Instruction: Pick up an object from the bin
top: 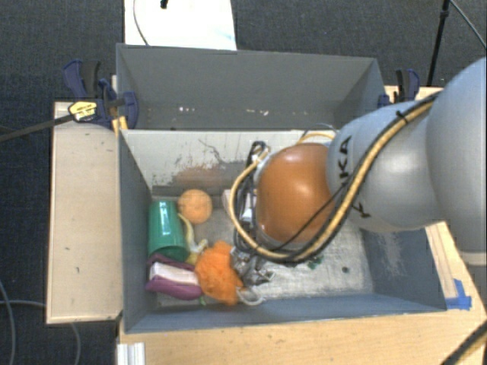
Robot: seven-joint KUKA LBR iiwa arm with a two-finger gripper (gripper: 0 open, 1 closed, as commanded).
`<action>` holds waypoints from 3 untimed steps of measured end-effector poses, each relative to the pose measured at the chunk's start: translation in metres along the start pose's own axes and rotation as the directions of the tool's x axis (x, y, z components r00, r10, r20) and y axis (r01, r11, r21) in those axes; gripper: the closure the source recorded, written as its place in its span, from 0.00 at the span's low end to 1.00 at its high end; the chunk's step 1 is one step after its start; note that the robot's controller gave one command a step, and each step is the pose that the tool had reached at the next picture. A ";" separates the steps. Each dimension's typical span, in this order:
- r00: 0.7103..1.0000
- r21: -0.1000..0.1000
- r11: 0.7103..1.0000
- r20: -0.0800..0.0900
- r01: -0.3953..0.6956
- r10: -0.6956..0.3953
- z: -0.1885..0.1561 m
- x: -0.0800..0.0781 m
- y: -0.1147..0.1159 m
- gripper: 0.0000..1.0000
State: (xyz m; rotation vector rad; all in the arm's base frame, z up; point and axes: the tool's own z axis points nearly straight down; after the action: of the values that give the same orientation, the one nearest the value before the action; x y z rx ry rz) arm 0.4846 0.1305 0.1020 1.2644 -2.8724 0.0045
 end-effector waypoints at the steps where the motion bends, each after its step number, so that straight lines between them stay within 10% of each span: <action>1: 1.000 0.000 1.000 0.000 0.000 0.000 0.000 0.000 0.000 1.00; 2: 0.991 0.000 0.991 0.006 0.135 -0.135 -0.127 -0.017 -0.007 1.00; 3: 0.991 -0.001 0.991 0.006 0.133 -0.133 -0.127 -0.017 -0.007 0.00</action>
Offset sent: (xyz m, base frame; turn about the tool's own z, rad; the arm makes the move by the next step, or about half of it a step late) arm 0.0165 0.0077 0.1260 -0.1376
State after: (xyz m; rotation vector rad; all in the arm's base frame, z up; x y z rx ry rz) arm 0.5018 0.1385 0.2285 1.4553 -2.7863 -0.0012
